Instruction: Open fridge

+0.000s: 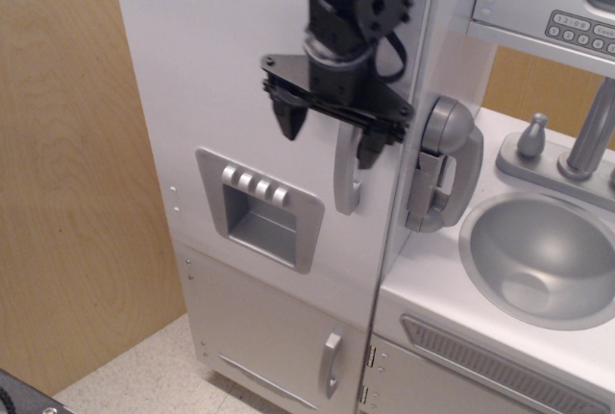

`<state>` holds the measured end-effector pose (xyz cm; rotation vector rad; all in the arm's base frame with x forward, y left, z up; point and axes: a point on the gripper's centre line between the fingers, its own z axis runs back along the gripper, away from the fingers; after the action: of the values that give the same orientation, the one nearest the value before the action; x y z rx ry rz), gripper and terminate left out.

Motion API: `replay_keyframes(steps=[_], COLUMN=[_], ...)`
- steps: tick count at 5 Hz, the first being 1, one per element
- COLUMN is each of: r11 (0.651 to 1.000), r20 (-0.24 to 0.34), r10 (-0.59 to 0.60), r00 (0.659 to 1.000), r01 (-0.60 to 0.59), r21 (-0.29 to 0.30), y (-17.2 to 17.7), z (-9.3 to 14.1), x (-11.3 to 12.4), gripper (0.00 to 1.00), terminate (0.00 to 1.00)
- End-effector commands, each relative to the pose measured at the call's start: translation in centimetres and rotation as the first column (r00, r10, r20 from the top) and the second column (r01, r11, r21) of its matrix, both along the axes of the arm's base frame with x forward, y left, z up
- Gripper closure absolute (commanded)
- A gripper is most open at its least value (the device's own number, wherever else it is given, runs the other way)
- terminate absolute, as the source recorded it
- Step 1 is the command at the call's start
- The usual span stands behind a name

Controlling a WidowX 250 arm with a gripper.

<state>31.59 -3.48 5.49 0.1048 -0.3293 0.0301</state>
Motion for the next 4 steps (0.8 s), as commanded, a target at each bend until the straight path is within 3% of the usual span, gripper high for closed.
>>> replay_keyframes(steps=[1, 2, 3, 4], r11=[1.000, 1.000, 1.000, 0.998], r20=[0.101, 0.131, 0.124, 0.097], r10=[-0.024, -0.008, -0.014, -0.060], r00=[0.995, 0.991, 0.992, 0.993], r01=[0.023, 0.007, 0.013, 0.060], r21=[0.012, 0.008, 0.004, 0.009], y=[-0.7, -1.1, -1.0, -0.9], z=[1.6, 1.7, 1.8, 1.9], x=[0.9, 0.5, -0.9, -3.8], gripper=[1.00, 1.00, 1.00, 1.00], terminate=[0.00, 0.00, 0.00, 0.00])
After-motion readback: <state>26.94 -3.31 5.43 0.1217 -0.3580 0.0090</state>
